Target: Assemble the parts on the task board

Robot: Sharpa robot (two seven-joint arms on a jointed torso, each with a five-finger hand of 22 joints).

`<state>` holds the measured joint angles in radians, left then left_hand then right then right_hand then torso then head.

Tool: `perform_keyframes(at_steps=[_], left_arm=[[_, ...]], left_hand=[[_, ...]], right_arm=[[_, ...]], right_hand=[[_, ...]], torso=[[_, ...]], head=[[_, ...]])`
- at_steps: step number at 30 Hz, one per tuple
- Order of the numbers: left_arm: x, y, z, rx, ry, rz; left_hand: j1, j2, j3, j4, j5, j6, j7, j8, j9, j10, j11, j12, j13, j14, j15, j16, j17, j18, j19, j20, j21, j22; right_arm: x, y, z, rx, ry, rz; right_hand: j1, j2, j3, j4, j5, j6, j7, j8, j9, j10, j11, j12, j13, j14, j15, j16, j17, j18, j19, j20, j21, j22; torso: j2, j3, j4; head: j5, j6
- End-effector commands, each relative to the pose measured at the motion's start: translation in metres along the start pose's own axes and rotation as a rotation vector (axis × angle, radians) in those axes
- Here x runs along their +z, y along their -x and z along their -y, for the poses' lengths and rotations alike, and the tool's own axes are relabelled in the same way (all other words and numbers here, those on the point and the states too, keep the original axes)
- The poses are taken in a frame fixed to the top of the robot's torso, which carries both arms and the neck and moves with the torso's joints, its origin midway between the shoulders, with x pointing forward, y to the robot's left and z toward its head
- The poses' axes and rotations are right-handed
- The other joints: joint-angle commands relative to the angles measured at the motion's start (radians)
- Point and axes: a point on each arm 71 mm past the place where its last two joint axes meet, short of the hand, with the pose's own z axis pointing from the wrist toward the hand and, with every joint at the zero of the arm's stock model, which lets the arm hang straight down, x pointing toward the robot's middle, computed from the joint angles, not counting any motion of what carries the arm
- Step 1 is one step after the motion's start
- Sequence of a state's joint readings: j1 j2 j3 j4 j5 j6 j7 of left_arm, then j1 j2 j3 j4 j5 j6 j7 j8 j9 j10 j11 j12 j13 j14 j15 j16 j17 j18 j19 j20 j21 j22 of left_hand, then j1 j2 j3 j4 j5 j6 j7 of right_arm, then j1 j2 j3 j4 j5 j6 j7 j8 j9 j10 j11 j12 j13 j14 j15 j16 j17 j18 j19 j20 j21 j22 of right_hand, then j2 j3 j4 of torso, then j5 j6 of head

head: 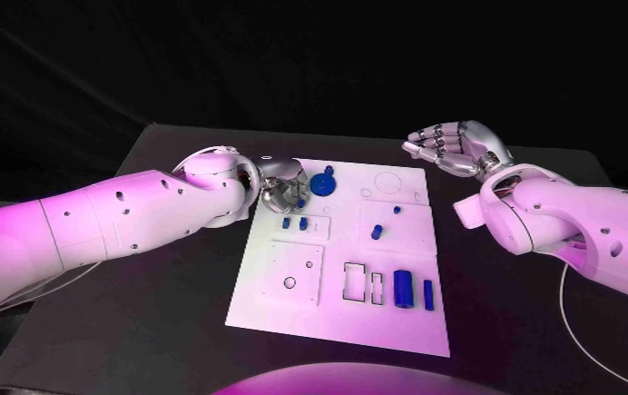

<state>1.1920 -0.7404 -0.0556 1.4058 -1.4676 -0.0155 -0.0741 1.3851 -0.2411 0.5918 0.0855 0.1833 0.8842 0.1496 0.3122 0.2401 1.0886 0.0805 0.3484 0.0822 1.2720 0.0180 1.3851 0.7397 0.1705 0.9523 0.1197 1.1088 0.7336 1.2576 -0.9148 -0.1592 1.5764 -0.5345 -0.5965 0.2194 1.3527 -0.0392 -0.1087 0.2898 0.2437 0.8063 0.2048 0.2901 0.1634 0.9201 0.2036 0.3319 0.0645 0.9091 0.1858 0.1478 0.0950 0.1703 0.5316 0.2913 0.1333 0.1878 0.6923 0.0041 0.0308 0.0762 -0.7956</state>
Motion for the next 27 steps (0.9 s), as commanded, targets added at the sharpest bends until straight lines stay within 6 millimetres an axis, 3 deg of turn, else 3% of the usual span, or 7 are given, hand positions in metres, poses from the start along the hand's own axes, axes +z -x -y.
perform_keyframes(at_steps=[1, 20, 27], left_arm=[[0.000, 0.000, 0.001, 0.002, -0.001, -0.003], [-0.004, 0.003, -0.002, -0.005, 0.001, 0.029], [-0.007, 0.004, -0.009, -0.006, 0.021, 0.040]], left_hand=[[-0.007, -0.001, -0.004, 0.004, -0.003, -0.006, 0.001, -0.005, -0.002, -0.002, 0.007, -0.008, 0.001, -0.008, 0.002, 0.001, -0.002, 0.009, 0.000, 0.002, -0.006, -0.002], [-0.004, -0.006, -0.019, 0.003, -0.004, 0.016, -0.005, -0.025, -0.007, -0.119, 0.046, -0.055, -0.005, -0.051, 0.034, -0.015, -0.081, 0.013, -0.022, 0.027, -0.031, -0.033], [0.004, -0.004, -0.026, -0.001, -0.003, -0.003, 0.010, -0.047, -0.016, -0.149, 0.053, -0.052, -0.005, -0.063, 0.041, -0.015, -0.100, 0.014, -0.024, 0.035, -0.032, -0.035]], right_arm=[[0.000, 0.000, -0.001, -0.001, 0.014, 0.000], [0.000, 0.000, 0.000, -0.001, 0.012, 0.000], [0.000, 0.001, 0.000, -0.002, 0.009, 0.001]], right_hand=[[-0.006, 0.008, -0.005, -0.001, -0.003, 0.003, 0.059, -0.006, -0.002, 0.003, 0.003, -0.005, -0.001, -0.004, -0.001, -0.004, -0.002, -0.002, -0.007, 0.001, -0.005, -0.002], [-0.007, 0.008, -0.006, -0.001, -0.003, 0.003, 0.059, -0.006, -0.002, 0.003, 0.003, -0.005, -0.001, -0.004, 0.000, -0.004, -0.002, -0.003, -0.007, 0.001, -0.005, -0.001], [-0.007, 0.008, -0.006, -0.001, -0.003, 0.003, 0.059, -0.006, -0.002, 0.003, 0.003, -0.005, -0.001, -0.004, 0.000, -0.004, -0.002, -0.003, -0.007, 0.001, -0.005, -0.001]], torso=[[0.000, -0.0003, -0.0003], [0.000, -0.0013, 0.0006], [0.000, -0.0015, -0.0001]], head=[[0.000, -0.001], [-0.001, 0.000], [-0.002, 0.000]])
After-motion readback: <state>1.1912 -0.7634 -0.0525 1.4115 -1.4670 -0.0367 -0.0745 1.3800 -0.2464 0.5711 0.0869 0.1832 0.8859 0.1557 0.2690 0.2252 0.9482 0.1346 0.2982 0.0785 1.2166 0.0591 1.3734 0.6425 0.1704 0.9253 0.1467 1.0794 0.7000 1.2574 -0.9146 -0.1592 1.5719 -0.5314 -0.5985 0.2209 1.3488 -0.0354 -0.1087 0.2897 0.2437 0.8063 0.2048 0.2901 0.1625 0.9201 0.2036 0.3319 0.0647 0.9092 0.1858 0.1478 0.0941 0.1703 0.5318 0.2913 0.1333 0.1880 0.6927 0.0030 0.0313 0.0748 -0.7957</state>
